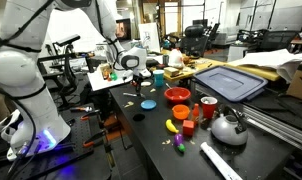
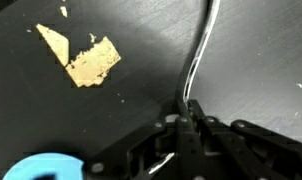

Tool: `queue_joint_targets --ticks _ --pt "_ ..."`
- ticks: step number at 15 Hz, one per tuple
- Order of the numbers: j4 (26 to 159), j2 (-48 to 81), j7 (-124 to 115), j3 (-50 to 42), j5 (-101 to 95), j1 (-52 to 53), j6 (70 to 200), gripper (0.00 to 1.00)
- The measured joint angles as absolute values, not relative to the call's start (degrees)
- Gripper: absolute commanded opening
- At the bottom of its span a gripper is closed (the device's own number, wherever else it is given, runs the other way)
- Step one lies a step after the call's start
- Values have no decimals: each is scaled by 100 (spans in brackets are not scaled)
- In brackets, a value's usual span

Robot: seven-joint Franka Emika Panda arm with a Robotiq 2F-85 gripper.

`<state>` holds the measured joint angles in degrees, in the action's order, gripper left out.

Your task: Pick up the silver fork and put it on the table to the right of the blue plate

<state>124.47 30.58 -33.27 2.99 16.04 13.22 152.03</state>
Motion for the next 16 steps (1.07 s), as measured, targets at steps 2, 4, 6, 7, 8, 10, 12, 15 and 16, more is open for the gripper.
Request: queue_joint_targets --ticks 2,4,6,7,8,10,12,15,16 --pt "12530 2885 -3319 211 1600 1320 15192 1" --pt "12633 2684 -3313 158 1598 1313 15172 1" --pt "12734 2486 -3307 153 1589 1295 15142 1" --pt "12780 2392 -3305 150 1561 1292 15122 1" --pt "12825 2299 -3304 142 1507 1290 15088 1" --pt "12904 2119 -3303 97 1293 1289 14968 1" --pt "12981 1952 -3303 -4 976 1287 14838 1" --pt "13065 1762 -3303 -197 445 1251 14655 1" --pt "13082 1719 -3303 -263 282 1231 14605 1"
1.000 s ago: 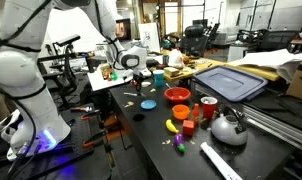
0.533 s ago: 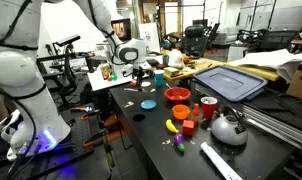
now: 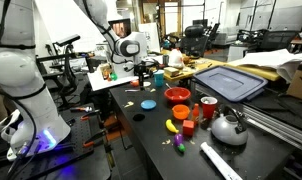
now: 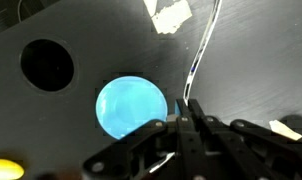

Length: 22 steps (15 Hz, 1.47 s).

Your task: Pick up the silver fork and put it on the table to the right of the blue plate

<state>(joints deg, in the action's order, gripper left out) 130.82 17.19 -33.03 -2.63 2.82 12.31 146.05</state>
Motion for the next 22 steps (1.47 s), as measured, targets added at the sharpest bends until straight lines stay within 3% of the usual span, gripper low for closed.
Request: queue_joint_targets --ticks 22 --pt "13079 2014 -3614 -993 -34 133 14073 1"
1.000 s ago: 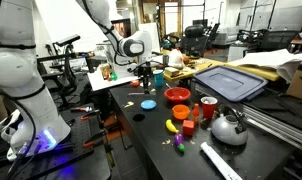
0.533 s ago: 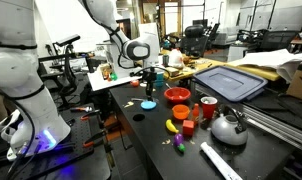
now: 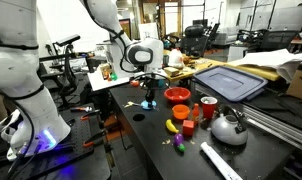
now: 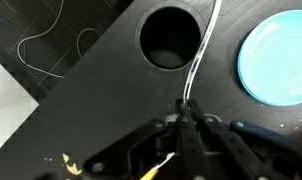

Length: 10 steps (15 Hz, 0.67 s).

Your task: Pick up the silver fork and put it on the table to the right of the blue plate

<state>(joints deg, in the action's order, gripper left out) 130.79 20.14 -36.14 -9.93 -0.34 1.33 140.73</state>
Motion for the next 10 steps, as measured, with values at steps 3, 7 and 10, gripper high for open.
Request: queue_joint_targets --ticks 3,7,10 --pt "12984 2229 -3753 -961 -34 197 14098 1" --pt "12691 2595 -3877 -945 -34 327 14136 1" --pt "12419 2851 -3882 -973 -46 375 14151 1"
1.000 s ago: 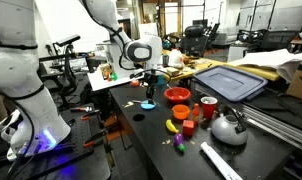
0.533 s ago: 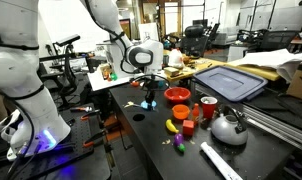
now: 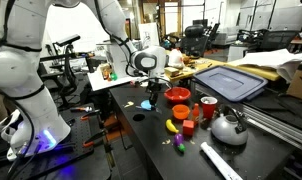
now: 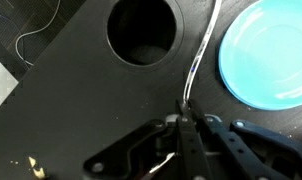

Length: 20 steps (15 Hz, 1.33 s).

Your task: Pick up the silver fork and put it on the table to the right of the blue plate

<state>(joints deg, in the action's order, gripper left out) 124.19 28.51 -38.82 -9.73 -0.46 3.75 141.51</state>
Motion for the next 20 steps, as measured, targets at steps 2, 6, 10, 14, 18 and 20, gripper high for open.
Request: queue_joint_targets --ticks 2,6,10,14,18,20 --pt "12282 2967 -3882 -1023 -69 388 14153 1" --pt "12168 3064 -3882 -1190 -128 444 14153 1" --pt "12167 3064 -3883 -1257 -142 480 14153 32" --pt "12168 3046 -3888 -1273 -234 608 14153 61" --pt "12193 2832 -3991 -1268 -559 927 14153 91" --pt "12231 2642 -4003 -1252 -736 1095 14153 100"
